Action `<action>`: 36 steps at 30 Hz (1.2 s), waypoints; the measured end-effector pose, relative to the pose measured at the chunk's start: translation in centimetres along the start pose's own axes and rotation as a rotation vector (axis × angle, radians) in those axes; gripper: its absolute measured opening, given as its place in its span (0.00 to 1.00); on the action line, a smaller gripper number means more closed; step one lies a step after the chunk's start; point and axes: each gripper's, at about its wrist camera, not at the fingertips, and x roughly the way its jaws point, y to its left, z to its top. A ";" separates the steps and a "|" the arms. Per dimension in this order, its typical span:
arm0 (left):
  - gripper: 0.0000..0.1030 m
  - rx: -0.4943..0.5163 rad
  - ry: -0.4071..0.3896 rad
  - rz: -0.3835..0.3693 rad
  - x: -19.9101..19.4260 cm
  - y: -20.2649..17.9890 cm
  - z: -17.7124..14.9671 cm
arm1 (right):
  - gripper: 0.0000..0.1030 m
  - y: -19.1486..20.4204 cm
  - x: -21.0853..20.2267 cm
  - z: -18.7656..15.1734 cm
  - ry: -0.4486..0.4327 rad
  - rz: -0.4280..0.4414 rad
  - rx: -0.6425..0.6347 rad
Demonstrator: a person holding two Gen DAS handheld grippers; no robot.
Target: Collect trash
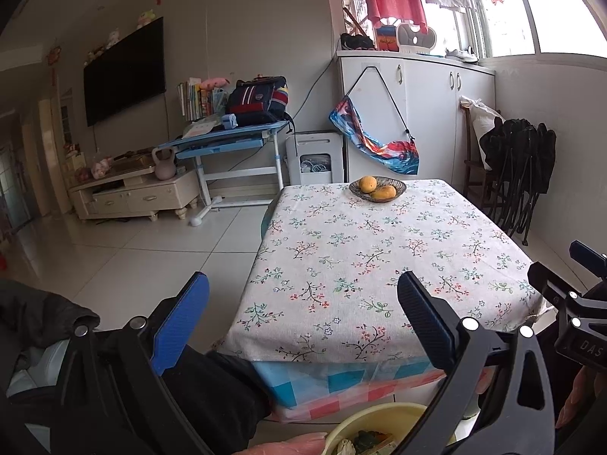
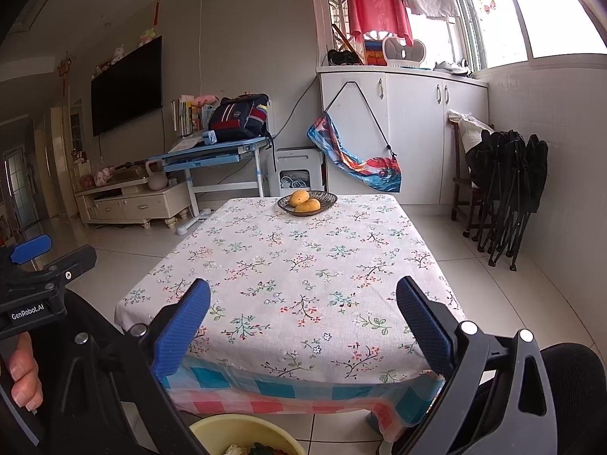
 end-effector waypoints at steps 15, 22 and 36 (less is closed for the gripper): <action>0.93 0.001 0.000 -0.001 0.0 0.1 0.0 | 0.91 0.1 0.1 0.0 0.004 -0.001 -0.006; 0.93 0.002 -0.001 0.001 0.0 0.0 0.0 | 0.91 0.0 0.1 0.0 0.005 -0.001 -0.007; 0.93 0.003 -0.001 0.002 0.0 0.0 0.0 | 0.91 0.0 0.1 0.0 0.007 -0.001 -0.009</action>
